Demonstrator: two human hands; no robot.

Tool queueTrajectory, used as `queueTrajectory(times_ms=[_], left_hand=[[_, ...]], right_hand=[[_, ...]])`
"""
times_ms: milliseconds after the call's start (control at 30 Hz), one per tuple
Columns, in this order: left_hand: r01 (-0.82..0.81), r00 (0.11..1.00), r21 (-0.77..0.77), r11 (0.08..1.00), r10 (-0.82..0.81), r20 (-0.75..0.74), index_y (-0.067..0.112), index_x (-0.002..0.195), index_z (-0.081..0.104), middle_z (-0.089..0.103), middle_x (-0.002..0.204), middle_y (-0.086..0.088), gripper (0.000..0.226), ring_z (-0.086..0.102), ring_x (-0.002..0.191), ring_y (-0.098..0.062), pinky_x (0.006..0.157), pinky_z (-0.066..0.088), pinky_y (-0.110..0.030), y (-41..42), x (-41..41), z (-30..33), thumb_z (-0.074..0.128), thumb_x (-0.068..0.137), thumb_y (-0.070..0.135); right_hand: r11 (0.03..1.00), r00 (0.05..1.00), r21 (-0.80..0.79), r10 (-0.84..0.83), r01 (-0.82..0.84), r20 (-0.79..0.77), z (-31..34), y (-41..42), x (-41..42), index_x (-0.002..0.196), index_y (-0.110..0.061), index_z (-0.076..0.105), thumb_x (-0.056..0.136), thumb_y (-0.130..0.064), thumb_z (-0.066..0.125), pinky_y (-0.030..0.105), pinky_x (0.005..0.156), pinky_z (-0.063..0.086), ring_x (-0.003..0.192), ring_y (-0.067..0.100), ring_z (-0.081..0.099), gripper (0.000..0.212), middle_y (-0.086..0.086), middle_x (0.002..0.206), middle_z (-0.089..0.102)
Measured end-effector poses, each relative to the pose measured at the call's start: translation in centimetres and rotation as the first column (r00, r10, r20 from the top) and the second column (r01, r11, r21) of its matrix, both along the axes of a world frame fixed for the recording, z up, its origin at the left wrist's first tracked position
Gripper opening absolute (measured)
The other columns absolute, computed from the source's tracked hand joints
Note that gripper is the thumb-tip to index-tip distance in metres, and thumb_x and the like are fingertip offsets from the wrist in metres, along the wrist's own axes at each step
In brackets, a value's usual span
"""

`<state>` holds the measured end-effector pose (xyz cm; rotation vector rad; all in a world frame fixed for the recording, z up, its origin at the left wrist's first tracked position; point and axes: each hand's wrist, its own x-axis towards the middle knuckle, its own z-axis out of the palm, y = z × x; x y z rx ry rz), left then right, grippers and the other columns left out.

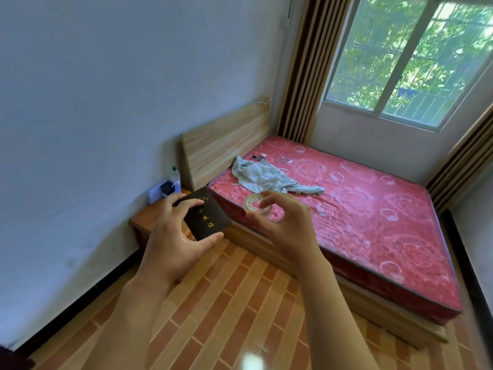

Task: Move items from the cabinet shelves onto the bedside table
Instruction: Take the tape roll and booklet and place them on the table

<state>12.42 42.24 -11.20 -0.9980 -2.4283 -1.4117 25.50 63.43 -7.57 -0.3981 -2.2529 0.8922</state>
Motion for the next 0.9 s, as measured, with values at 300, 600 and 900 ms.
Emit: queueTrajectory(times_ms=[300,600,900], left_hand=[[-0.11,0.992,0.04,0.993,0.108,0.059,0.038,0.134,0.058,0.039,0.145,0.011,0.075,0.04,0.132,-0.005,0.105,0.042,-0.026,-4.8,-7.1,-2.3,0.094,0.069,0.05],[-0.211,0.973,0.025,0.977,0.207,0.106,0.033,0.138,0.056,0.04,0.147,0.007,0.084,0.043,0.134,-0.011,0.093,0.039,-0.014,-5.8,-14.5,-3.5,0.079,0.065,0.069],[-0.31,0.948,-0.023,0.951,0.31,0.071,0.033,0.136,0.057,0.04,0.147,0.007,0.076,0.045,0.137,-0.017,0.1,0.044,-0.025,-2.7,-24.9,-3.7,0.093,0.07,0.048]], right_hand=[[0.991,0.987,0.047,0.12,-0.125,0.11,-0.1,-3.8,-9.7,0.093,-0.026,0.073,0.08,-0.038,0.09,0.017,0.097,0.046,0.119,0.002,0.063,0.024,-0.012,0.126,0.072],[0.973,0.958,0.05,0.213,-0.226,0.191,-1.1,-4.0,-19.6,0.098,-0.03,0.073,0.084,-0.042,0.086,-0.002,0.086,0.035,0.116,-0.007,0.055,0.023,-0.023,0.128,0.065],[0.946,0.935,0.023,0.317,-0.325,0.16,-1.9,0.1,-32.5,0.097,-0.029,0.073,0.084,-0.042,0.086,0.013,0.095,0.041,0.12,0.0,0.059,0.022,-0.019,0.131,0.068]])
